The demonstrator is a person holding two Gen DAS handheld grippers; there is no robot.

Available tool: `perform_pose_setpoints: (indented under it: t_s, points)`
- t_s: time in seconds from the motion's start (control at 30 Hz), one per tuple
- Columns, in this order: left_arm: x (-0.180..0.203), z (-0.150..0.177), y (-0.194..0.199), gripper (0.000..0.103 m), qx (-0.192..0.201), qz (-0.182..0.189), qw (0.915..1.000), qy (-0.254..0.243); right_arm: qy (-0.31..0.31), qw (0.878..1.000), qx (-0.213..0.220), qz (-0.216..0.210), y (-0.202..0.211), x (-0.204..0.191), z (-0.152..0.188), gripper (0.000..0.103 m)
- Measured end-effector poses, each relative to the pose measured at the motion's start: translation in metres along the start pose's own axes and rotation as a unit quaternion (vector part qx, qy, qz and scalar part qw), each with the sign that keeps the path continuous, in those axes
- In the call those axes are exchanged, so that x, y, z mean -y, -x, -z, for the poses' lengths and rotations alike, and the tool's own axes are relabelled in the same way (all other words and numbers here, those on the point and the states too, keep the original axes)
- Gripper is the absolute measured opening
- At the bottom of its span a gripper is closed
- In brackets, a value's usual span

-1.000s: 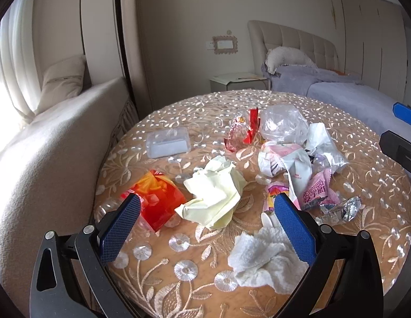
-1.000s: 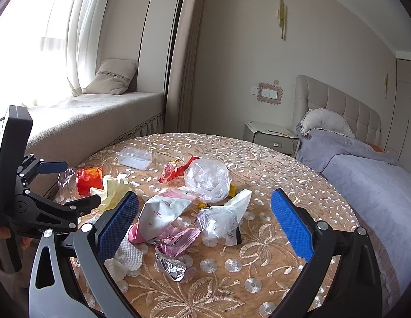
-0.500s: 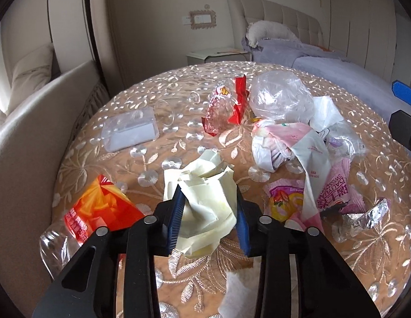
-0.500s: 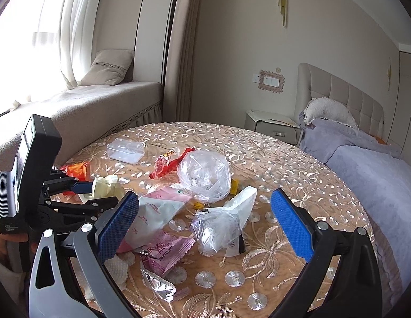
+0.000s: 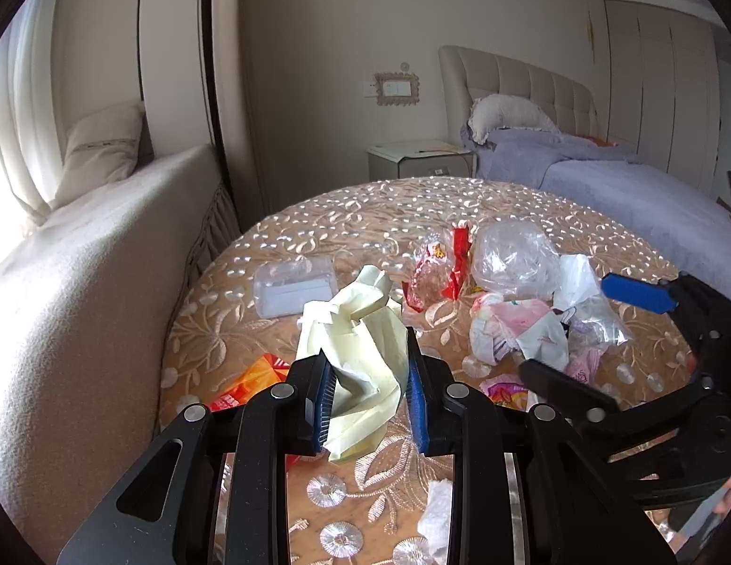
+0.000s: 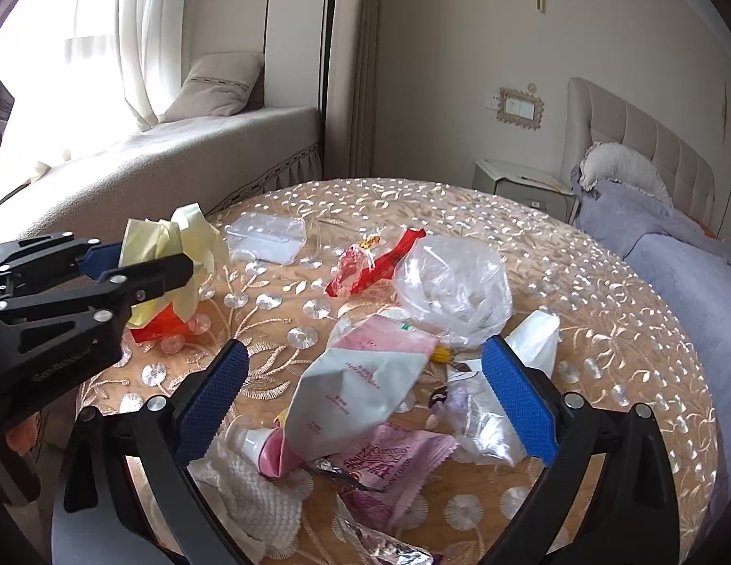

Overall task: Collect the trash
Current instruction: 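Grasp the crumpled yellow paper with the left gripper while the right gripper approaches the pink bag, then grasp the pink snack bag with the right gripper and lift it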

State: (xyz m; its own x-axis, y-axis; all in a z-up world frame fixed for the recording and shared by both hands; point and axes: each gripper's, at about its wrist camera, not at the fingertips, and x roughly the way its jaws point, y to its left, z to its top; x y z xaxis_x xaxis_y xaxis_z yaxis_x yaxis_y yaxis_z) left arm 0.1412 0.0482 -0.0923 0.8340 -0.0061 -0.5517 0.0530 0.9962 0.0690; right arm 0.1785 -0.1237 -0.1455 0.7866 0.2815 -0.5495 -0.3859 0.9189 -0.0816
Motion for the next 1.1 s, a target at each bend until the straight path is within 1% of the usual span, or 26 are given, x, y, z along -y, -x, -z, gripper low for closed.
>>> perform_pose_setpoints:
  t_s: [0.07, 0.13, 0.17, 0.23, 0.27, 0.3, 0.37, 0.4, 0.43, 0.57, 0.6, 0.63, 0.67, 0.7, 0.73, 0.77, 0.9, 1.1]
  points:
    - [-0.001, 0.0, 0.001, 0.026, 0.001, -0.001, 1.0, 0.001, -0.001, 1.0, -0.019, 0.014, -0.01, -0.004, -0.001, 0.099]
    - [-0.004, 0.001, 0.002, 0.026, 0.003, 0.001, 1.0, 0.005, -0.009, 0.999, -0.039, 0.005, -0.018, -0.002, 0.0, 0.099]
    - [-0.005, 0.002, 0.003, 0.026, 0.004, 0.002, 1.0, 0.008, -0.013, 0.999, -0.047, 0.003, -0.02, -0.001, 0.001, 0.096]
    - [-0.006, 0.003, 0.004, 0.026, 0.006, 0.009, 0.9999, 0.01, -0.016, 0.998, -0.064, -0.007, -0.027, 0.0, 0.003, 0.086]
    - [-0.005, 0.003, 0.004, 0.026, 0.006, 0.008, 0.9999, 0.01, -0.021, 0.997, -0.072, -0.019, -0.029, 0.001, 0.005, 0.071]
    - [-0.005, 0.004, 0.004, 0.026, 0.007, 0.007, 0.9999, 0.01, -0.027, 0.996, -0.077, -0.028, -0.031, 0.003, 0.006, 0.062]
    - [-0.004, 0.005, 0.004, 0.026, 0.006, 0.007, 0.9999, 0.008, -0.039, 0.995, -0.076, -0.046, -0.031, 0.006, 0.008, 0.057]
    - [-0.004, 0.005, 0.004, 0.026, 0.006, 0.005, 0.9999, 0.006, -0.041, 0.995, -0.073, -0.052, -0.029, 0.006, 0.008, 0.053]
    - [-0.003, 0.005, 0.004, 0.026, 0.007, 0.005, 0.9999, 0.006, -0.04, 0.995, -0.066, -0.056, -0.025, 0.005, 0.008, 0.051]
    - [0.002, 0.002, 0.009, 0.026, 0.014, 0.008, 0.9999, 0.006, -0.027, 0.998, -0.025, -0.043, -0.001, 0.004, 0.004, 0.047]
    - [0.004, 0.001, 0.011, 0.026, 0.015, 0.008, 0.9998, 0.007, -0.025, 0.999, -0.017, -0.041, 0.005, 0.005, 0.002, 0.044]
    - [0.006, 0.0, 0.012, 0.026, 0.016, 0.008, 0.9998, 0.006, -0.024, 0.999, -0.01, -0.038, 0.011, 0.007, 0.0, 0.03]
    - [0.008, -0.001, 0.014, 0.026, 0.017, 0.007, 0.9998, 0.004, -0.024, 0.999, -0.004, -0.043, 0.017, 0.009, -0.002, 0.01]
    - [0.01, -0.001, 0.016, 0.026, 0.02, 0.006, 0.9998, 0.002, -0.029, 0.999, 0.003, -0.046, 0.024, 0.012, -0.004, 0.011]
    - [0.012, -0.002, 0.019, 0.026, 0.022, 0.006, 0.9997, 0.001, -0.028, 0.999, 0.009, -0.038, 0.03, 0.014, -0.005, 0.01]
    - [0.014, -0.003, 0.021, 0.026, 0.025, 0.007, 0.9997, 0.001, -0.023, 0.999, 0.01, -0.03, 0.034, 0.015, -0.006, 0.007]
    - [0.02, -0.003, 0.03, 0.026, 0.027, 0.008, 0.9996, 0.0, -0.029, 0.999, 0.006, -0.036, 0.041, 0.024, -0.002, 0.007]
    - [0.034, -0.006, 0.051, 0.026, 0.042, 0.004, 0.999, -0.014, -0.02, 0.998, 0.054, -0.027, 0.08, 0.031, -0.001, 0.007]
